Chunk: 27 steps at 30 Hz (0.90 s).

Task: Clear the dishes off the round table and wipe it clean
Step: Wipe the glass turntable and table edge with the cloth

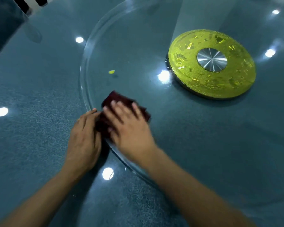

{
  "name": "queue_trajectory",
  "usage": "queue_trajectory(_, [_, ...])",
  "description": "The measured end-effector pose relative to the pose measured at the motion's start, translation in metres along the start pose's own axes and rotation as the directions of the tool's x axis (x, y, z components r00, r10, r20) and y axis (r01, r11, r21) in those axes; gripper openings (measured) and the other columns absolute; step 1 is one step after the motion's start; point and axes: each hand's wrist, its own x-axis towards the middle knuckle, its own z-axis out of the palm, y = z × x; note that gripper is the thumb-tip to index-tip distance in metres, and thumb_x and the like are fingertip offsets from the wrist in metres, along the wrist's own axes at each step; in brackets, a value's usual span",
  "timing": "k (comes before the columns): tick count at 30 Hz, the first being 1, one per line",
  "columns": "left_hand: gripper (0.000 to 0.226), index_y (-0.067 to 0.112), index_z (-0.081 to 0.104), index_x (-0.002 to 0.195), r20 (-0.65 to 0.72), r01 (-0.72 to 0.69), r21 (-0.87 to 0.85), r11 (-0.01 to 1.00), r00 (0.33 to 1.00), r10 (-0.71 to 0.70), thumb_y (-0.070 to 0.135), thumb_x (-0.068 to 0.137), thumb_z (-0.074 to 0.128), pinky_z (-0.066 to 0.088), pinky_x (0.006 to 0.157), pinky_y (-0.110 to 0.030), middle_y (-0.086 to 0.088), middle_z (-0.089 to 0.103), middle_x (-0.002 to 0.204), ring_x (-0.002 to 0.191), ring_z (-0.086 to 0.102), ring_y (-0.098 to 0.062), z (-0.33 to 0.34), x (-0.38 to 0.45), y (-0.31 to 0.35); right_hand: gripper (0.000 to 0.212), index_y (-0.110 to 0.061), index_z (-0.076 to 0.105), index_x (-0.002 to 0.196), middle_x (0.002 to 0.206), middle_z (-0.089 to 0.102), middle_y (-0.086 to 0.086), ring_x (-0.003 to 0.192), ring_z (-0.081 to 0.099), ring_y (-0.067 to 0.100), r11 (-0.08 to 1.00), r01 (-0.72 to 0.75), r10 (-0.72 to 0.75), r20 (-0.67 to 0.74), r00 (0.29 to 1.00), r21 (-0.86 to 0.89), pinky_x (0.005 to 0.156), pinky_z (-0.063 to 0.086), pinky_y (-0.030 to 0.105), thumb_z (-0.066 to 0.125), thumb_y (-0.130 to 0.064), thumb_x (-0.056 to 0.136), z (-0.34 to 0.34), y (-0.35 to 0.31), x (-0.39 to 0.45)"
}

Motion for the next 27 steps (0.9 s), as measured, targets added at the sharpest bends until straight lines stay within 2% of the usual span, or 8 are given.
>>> queue_trajectory(3, [0.051,0.007,0.053,0.131,-0.039,0.051,-0.056,0.997,0.998,-0.053,-0.011,0.085,0.041,0.037,0.1,-0.029,-0.011,0.057,0.127,0.116,0.053,-0.025,-0.006,-0.003,0.006,0.058,-0.027,0.026,0.158,0.165,0.023,-0.001,0.153,0.015,0.013,0.999,0.012,-0.013,0.031,0.999,0.046,0.125,0.005,0.046,0.035,-0.042,0.103,0.002,-0.023,-0.022])
queue_trajectory(7, [0.043,0.008,0.057,0.127,-0.075,0.11,-0.054,0.992,0.991,-0.114,-0.01,0.09,0.049,0.037,0.09,-0.025,-0.011,0.058,0.123,0.11,0.054,-0.024,-0.009,-0.003,0.005,0.056,-0.027,0.039,0.153,0.16,0.035,0.0,0.149,0.03,0.016,0.997,0.065,-0.064,-0.016,0.998,0.048,0.124,0.013,0.047,0.041,-0.041,0.099,-0.005,0.033,-0.022])
queue_trajectory(10, [0.032,0.007,0.064,0.12,-0.068,0.047,-0.021,0.999,0.997,-0.048,-0.006,0.091,0.058,0.038,0.095,-0.021,-0.007,0.059,0.121,0.109,0.058,-0.023,-0.009,-0.002,0.0,0.059,-0.029,0.036,0.154,0.161,0.034,0.002,0.149,0.031,0.02,0.977,-0.212,0.21,-0.054,0.976,-0.032,0.123,0.012,0.046,0.031,-0.045,0.098,-0.021,0.116,-0.016])
queue_trajectory(13, [0.024,0.009,0.068,0.113,-0.049,0.008,0.001,1.0,0.999,-0.008,-0.001,0.092,0.062,0.043,0.093,-0.026,-0.005,0.063,0.116,0.104,0.06,-0.022,-0.01,-0.007,0.003,0.066,-0.027,0.03,0.157,0.164,0.027,0.007,0.151,0.024,0.025,0.86,-0.509,0.505,-0.074,0.86,-0.039,0.123,0.008,0.05,0.023,-0.05,0.096,-0.044,0.199,-0.004])
queue_trajectory(18, [0.021,0.012,0.07,0.109,-0.033,-0.059,0.018,0.998,0.998,0.06,0.016,0.093,0.058,0.044,0.093,-0.028,-0.002,0.064,0.116,0.102,0.059,-0.018,-0.01,-0.017,0.001,0.071,-0.021,0.024,0.159,0.166,0.019,0.011,0.153,0.016,0.027,0.709,-0.705,0.702,-0.085,0.707,-0.015,0.123,0.004,0.055,0.022,-0.049,0.093,-0.055,0.227,0.023])
queue_trajectory(20, [0.023,0.013,0.071,0.109,-0.029,-0.072,0.023,0.997,0.997,0.073,0.02,0.093,0.055,0.043,0.095,-0.03,-0.002,0.065,0.116,0.104,0.059,-0.018,-0.009,-0.02,0.002,0.071,-0.02,0.025,0.158,0.165,0.021,0.012,0.152,0.019,0.028,0.746,-0.665,0.66,-0.099,0.744,-0.021,0.123,0.005,0.054,0.022,-0.048,0.093,-0.048,0.198,0.03])
queue_trajectory(24, [0.02,0.015,0.071,0.106,-0.033,-0.057,-0.002,0.998,0.998,0.057,0.019,0.091,0.058,0.046,0.094,-0.032,0.0,0.064,0.115,0.104,0.059,-0.017,-0.01,-0.019,0.001,0.062,-0.024,0.033,0.156,0.162,0.03,0.007,0.15,0.027,0.023,0.94,-0.339,0.335,-0.086,0.938,-0.035,0.123,0.011,0.051,0.029,-0.045,0.098,-0.016,0.092,0.032])
queue_trajectory(27, [0.019,0.017,0.069,0.106,-0.037,-0.047,0.012,0.999,0.998,0.048,0.023,0.092,0.058,0.047,0.092,-0.037,0.002,0.062,0.112,0.101,0.059,-0.019,-0.012,-0.012,-0.003,0.059,-0.026,0.032,0.156,0.162,0.031,0.003,0.151,0.025,0.019,0.978,-0.201,0.197,-0.071,0.978,-0.051,0.124,0.011,0.048,0.029,-0.044,0.1,-0.001,0.042,0.025])
